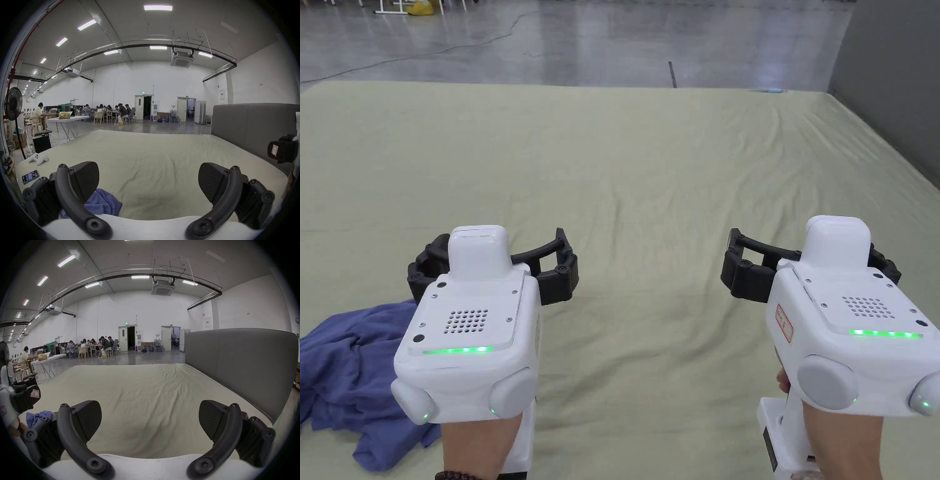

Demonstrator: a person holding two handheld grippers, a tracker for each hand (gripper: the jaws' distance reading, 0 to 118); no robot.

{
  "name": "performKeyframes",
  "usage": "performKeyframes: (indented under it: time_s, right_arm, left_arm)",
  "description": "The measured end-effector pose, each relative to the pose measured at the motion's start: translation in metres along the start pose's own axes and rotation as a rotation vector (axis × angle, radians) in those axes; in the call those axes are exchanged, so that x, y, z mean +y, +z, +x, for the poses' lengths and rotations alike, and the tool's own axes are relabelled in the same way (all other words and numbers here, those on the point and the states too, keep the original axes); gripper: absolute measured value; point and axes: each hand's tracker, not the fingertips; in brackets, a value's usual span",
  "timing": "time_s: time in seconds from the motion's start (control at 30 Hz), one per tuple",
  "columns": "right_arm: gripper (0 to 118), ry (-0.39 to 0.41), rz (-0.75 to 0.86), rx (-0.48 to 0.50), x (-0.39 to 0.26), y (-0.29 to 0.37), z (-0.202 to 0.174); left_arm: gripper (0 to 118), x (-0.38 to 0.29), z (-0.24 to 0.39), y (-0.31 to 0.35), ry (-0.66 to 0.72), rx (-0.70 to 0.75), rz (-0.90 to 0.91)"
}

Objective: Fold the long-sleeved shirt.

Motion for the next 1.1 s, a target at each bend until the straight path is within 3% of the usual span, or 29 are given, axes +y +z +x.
performKeyframes:
  time_s: [1.03, 1.07, 1.1]
  right_arm:
    - [118, 0.01, 0.019, -0.037, -0.001, 0.0003, 0.0034]
    - [115, 0.008, 0.017, -0.032, -0.0009, 0.0011, 0.0035]
    - [86, 0.006, 0.006, -0.033, -0.0003, 0.0011, 0.0029]
  left_arm:
    - [118, 0.0014, 0.0026, -0.0006, -0.035, 0.016, -0.04]
    - [115, 0.0024, 0.0022, 0.0001, -0.032, 0.011, -0.047]
    - [78, 0.0029, 0.0018, 0.0007, -0.016, 0.012, -0.051]
